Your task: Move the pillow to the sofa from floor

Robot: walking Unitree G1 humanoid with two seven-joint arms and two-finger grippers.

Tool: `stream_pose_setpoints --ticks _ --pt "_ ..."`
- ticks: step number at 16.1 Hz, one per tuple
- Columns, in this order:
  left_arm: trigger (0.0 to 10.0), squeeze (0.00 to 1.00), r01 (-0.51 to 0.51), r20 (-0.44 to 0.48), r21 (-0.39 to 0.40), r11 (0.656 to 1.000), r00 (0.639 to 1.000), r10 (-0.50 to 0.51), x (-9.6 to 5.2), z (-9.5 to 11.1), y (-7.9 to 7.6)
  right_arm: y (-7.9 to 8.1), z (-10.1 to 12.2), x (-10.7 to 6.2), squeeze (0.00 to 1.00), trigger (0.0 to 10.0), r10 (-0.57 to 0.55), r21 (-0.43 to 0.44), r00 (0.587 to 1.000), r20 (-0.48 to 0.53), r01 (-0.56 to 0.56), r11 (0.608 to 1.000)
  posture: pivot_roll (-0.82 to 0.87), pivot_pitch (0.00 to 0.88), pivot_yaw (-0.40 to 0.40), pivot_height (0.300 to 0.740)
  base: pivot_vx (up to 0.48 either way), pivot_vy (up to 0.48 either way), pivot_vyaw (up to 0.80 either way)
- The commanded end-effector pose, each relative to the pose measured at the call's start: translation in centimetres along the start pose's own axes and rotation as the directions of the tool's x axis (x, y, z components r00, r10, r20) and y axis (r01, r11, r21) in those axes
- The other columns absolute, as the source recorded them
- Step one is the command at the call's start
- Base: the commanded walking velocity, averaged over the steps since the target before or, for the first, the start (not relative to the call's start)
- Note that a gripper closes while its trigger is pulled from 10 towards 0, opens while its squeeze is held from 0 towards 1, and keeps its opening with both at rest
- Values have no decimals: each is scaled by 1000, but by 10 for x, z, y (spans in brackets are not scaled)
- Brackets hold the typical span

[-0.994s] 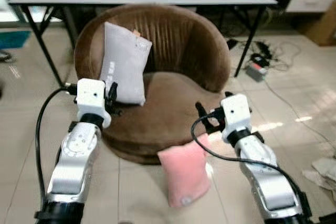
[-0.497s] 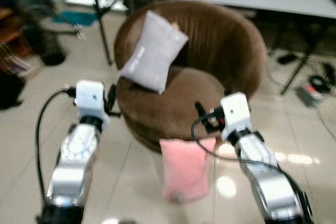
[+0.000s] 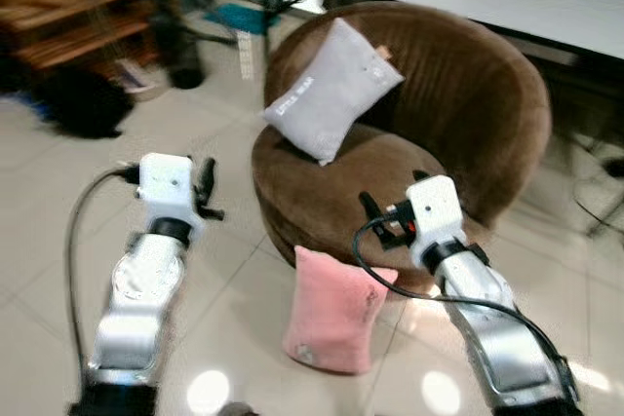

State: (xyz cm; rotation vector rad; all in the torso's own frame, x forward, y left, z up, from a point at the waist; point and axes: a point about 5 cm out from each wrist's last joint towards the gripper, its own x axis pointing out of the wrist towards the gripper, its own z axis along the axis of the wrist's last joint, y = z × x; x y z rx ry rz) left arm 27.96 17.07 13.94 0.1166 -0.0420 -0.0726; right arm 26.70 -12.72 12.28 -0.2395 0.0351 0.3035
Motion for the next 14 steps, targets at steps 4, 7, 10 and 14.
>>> stream_pose_setpoints --ticks 4,7,10,14 --pt "10000 0 3 66 14 1000 998 -4 0 11 1 -2 6 2 0 10000 -9 0 1000 22 9 1000 -52 35 -17 740 0 -480 800" --pt "10000 0 -17 107 -12 1000 994 18 1 16 1 -7 3 2 0 10000 -68 15 998 9 67 998 -54 40 -18 740 0 0 533" --pt "10000 0 21 164 17 1000 986 -24 1 21 0 -9 1 2 0 10000 -87 14 996 1 87 996 -52 43 -18 740 127 0 0" --pt "10000 0 37 167 9 999 985 -38 0 21 0 -8 2 2 0 10000 -85 -5 996 8 85 996 -50 48 -17 740 451 0 0"
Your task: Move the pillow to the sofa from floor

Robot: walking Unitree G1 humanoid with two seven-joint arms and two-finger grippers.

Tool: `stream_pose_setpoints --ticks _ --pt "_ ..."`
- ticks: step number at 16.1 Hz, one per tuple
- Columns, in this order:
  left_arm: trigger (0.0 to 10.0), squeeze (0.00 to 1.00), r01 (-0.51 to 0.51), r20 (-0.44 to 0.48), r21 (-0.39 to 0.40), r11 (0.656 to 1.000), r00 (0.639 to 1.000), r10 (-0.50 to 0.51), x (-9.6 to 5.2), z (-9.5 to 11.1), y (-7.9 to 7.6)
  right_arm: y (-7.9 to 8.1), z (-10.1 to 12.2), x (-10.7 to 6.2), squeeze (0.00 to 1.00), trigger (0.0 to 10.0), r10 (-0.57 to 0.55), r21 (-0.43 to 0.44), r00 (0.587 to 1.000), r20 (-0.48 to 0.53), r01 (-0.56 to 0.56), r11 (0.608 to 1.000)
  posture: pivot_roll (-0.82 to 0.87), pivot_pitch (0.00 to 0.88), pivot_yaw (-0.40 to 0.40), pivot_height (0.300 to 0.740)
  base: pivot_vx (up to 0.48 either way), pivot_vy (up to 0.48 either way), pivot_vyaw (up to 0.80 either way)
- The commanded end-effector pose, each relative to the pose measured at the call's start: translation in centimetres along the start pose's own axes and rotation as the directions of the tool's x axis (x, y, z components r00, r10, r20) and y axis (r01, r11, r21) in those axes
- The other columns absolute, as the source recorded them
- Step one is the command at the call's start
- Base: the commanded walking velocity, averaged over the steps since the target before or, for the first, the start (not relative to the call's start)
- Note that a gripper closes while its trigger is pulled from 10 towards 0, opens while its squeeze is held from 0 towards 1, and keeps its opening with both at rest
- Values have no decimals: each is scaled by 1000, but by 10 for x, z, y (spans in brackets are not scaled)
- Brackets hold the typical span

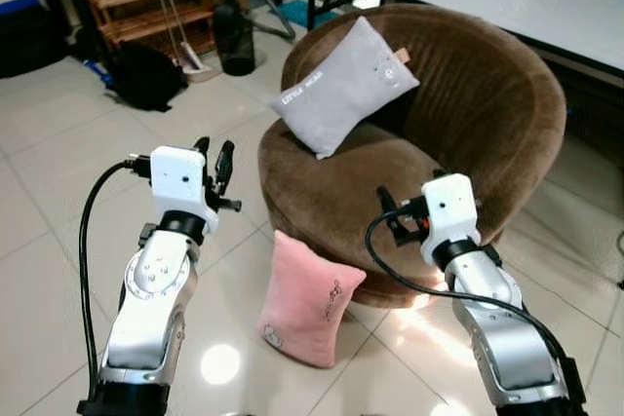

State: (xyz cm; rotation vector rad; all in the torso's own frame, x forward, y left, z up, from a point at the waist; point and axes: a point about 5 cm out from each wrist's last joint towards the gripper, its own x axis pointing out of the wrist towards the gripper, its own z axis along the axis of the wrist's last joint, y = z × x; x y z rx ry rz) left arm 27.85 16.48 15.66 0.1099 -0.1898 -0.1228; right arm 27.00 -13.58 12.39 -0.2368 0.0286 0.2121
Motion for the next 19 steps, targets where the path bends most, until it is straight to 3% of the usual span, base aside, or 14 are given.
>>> stream_pose_setpoints --ticks 1,6,10,15,18,19 --pt "10000 0 -2 18 9 1000 1000 2 0 3 3 2 3 2 0 10000 7 -15 1000 12 -7 1000 -50 48 -17 740 465 0 0" --pt "10000 0 11 15 13 1000 1000 -11 -1 1 2 2 3 2 0 10000 0 -20 1000 10 0 1000 -50 55 -15 740 461 0 753" --pt "10000 0 23 1 18 1000 1000 -23 -1 -1 1 -1 1 2 0 10000 -29 -3 1000 7 29 1000 -49 57 -15 740 459 0 111" --pt "10000 0 44 -36 11 999 998 -43 -3 -8 -1 -2 1 1 0 10000 -39 -3 999 8 39 999 -50 55 -13 740 0 0 0" --pt "10000 0 165 -25 -7 986 986 -165 -13 -11 -7 -1 -2 0 0 10000 -30 12 1000 -5 30 999 -48 47 -14 720 0 0 0" --pt "10000 0 160 -26 -14 987 987 -160 -14 -12 -7 -1 -2 0 0 10000 -30 12 1000 -5 30 999 -47 43 -15 715 0 0 0"
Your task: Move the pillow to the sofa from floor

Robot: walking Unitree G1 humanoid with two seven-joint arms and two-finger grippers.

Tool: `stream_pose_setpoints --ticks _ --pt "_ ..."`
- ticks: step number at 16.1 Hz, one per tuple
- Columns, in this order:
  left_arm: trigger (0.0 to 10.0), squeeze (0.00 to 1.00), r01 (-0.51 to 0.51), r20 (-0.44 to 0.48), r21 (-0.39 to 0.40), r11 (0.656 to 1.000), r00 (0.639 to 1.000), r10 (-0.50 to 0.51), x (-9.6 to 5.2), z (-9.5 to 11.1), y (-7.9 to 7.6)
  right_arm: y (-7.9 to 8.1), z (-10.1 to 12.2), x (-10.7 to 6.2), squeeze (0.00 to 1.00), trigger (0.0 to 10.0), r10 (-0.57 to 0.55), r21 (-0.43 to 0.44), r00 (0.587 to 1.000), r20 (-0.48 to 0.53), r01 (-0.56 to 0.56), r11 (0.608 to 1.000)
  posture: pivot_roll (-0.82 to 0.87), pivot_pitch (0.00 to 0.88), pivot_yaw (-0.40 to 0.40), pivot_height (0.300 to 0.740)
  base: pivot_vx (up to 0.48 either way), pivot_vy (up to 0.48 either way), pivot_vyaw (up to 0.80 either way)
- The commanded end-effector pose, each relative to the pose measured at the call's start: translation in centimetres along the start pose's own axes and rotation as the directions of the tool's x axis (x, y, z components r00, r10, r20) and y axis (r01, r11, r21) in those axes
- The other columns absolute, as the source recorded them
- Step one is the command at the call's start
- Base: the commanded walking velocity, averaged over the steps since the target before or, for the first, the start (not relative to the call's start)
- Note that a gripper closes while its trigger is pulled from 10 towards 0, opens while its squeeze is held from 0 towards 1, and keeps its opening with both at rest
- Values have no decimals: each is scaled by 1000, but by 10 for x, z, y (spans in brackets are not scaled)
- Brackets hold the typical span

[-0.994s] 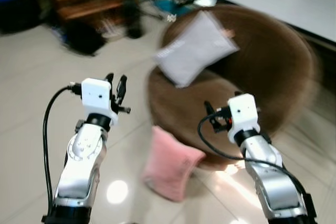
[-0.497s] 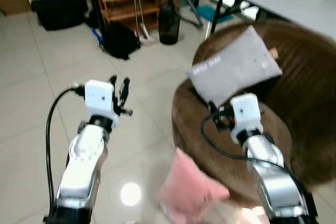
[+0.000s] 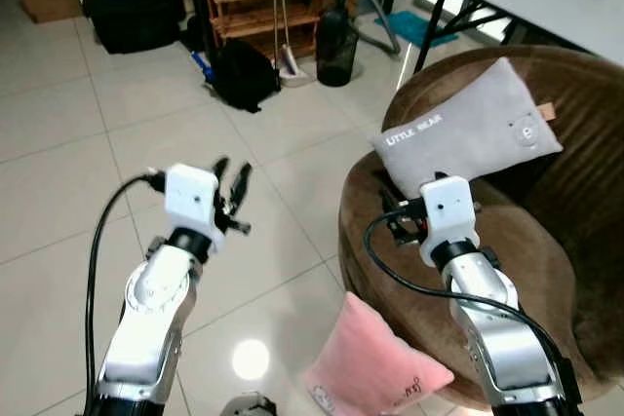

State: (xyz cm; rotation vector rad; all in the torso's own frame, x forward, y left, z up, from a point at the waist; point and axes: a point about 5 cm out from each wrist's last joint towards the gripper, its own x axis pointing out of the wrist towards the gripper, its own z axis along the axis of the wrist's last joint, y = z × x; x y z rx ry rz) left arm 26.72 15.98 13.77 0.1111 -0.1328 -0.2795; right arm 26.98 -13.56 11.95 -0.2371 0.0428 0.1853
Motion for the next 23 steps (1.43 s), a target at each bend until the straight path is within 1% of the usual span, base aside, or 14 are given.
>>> stream_pose_setpoints --ticks 1,4,8,13,14,15,16,18,19,20,21,22,23 --pt "10000 0 10 19 -7 1000 1000 -10 -2 3 2 -2 2 0 0 10000 -4 11 1000 13 4 1000 -47 43 -15 705 0 0 0" --pt "10000 0 16 7 -16 1000 1000 -16 -5 -3 3 -1 2 -1 0 10000 4 10 1000 15 -4 1000 -47 32 -16 680 0 0 0" --pt "10000 0 -26 22 -2 1000 999 26 -6 -3 8 0 2 -1 0 10000 9 9 1000 15 -10 1000 -47 29 -19 650 0 0 0" --pt "10000 0 -37 13 -22 999 999 37 -6 -5 6 0 2 -2 0 10000 14 11 1000 19 -15 1000 -50 34 -19 605 0 0 0" --pt "10000 0 -38 -3 -68 997 999 38 -7 -7 6 1 2 -3 0 10000 23 21 1000 12 -23 1000 -51 36 -19 605 0 0 0" --pt "10000 98 -30 2 -121 992 1000 30 -8 -7 5 3 1 -4 0 10000 64 59 998 18 -65 996 -53 39 -20 605 0 0 0" --pt "10000 1000 -27 6 -149 988 1000 28 -8 -6 5 3 2 -5 1000 10000 70 80 997 22 -71 994 -53 43 -22 605 0 0 0" --pt "10000 1000 -25 0 -125 992 1000 25 -9 -6 4 3 3 -6 1000 10000 82 89 996 28 -85 992 -53 50 -25 605 0 0 0" --pt "10000 1000 -32 -2 -92 995 1000 32 -9 -6 4 3 3 -7 1000 10000 86 89 996 28 -88 992 -54 52 -26 605 0 0 0" --pt "10000 1000 -79 -22 -23 997 997 78 -8 -8 8 1 1 -7 1000 10000 71 73 997 15 -72 995 -56 58 -27 605 0 0 0" --pt "10000 839 -96 -17 -5 995 995 96 -7 -7 9 1 1 -7 1000 10000 72 66 997 14 -73 995 -56 58 -27 605 0 0 0" --pt "10000 0 -104 -16 28 994 994 104 -6 -7 11 1 -4 -5 925 10000 61 -3 998 -30 -61 998 -57 62 -29 605 0 0 0" --pt "10000 0 -94 -12 36 995 995 95 -5 -6 11 1 -6 -5 0 10000 57 -28 997 -51 -58 998 -57 65 -30 605 0 0 0"
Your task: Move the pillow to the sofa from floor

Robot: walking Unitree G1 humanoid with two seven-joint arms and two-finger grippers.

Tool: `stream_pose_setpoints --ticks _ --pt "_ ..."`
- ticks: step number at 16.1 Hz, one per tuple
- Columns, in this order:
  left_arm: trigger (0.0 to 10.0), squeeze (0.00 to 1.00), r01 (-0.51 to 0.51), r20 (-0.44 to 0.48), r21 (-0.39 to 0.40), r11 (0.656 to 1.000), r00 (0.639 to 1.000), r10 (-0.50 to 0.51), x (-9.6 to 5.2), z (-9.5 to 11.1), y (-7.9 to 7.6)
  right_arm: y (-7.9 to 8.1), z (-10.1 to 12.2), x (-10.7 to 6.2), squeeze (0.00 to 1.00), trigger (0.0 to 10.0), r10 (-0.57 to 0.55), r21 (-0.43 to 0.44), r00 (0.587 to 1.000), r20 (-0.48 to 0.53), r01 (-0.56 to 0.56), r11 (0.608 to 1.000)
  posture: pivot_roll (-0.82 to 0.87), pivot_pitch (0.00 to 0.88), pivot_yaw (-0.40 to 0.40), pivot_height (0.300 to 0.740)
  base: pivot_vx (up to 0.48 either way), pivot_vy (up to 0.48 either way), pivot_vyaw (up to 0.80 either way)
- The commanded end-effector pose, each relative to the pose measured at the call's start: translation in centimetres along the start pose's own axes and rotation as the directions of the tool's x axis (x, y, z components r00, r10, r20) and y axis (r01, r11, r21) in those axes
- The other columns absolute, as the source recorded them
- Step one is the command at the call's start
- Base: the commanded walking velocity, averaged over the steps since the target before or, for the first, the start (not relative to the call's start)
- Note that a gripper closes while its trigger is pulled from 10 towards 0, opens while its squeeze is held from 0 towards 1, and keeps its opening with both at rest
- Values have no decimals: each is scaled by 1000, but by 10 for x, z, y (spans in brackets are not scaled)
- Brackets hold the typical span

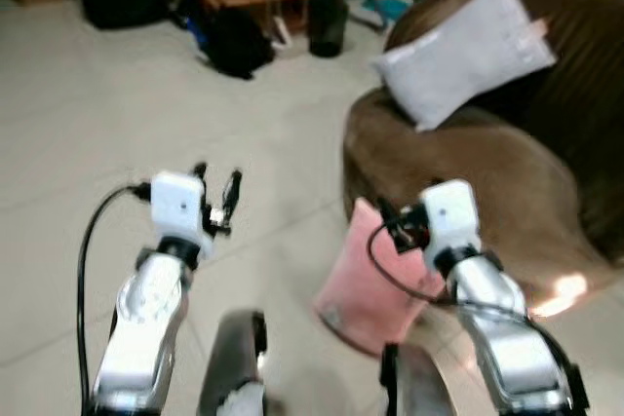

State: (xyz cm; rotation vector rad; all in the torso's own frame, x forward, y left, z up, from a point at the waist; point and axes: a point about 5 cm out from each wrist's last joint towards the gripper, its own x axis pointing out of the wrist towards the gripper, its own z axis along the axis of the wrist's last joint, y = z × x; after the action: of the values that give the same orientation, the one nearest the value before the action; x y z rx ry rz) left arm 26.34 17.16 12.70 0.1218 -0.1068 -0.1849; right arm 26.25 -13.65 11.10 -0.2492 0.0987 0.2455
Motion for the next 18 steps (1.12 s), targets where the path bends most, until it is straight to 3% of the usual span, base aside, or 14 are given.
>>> stream_pose_setpoints --ticks 1,4,9,15,18 --pt "10000 0 -4 20 9 1000 1000 3 2 5 1 -1 1 1 0 10000 -5 -23 1000 -11 5 1000 -57 67 -31 605 0 0 0" --pt "10000 0 0 25 -13 1000 1000 1 1 5 0 0 -3 1 0 10000 -4 9 999 -40 4 1000 -56 74 -35 605 0 0 -181" --pt "10000 0 -5 16 -18 1000 1000 5 -1 4 0 1 -4 1 0 10000 -1 6 999 -51 1 1000 -55 76 -37 605 318 0 -639" --pt "10000 0 2 22 -14 1000 1000 -1 -1 4 0 5 -7 2 0 10000 27 7 998 -62 -27 1000 -50 74 -37 605 306 0 0" --pt "10000 0 -8 27 -24 1000 1000 8 0 5 -1 5 -8 3 0 10000 34 9 998 -62 -34 999 -49 70 -36 585 0 0 0"
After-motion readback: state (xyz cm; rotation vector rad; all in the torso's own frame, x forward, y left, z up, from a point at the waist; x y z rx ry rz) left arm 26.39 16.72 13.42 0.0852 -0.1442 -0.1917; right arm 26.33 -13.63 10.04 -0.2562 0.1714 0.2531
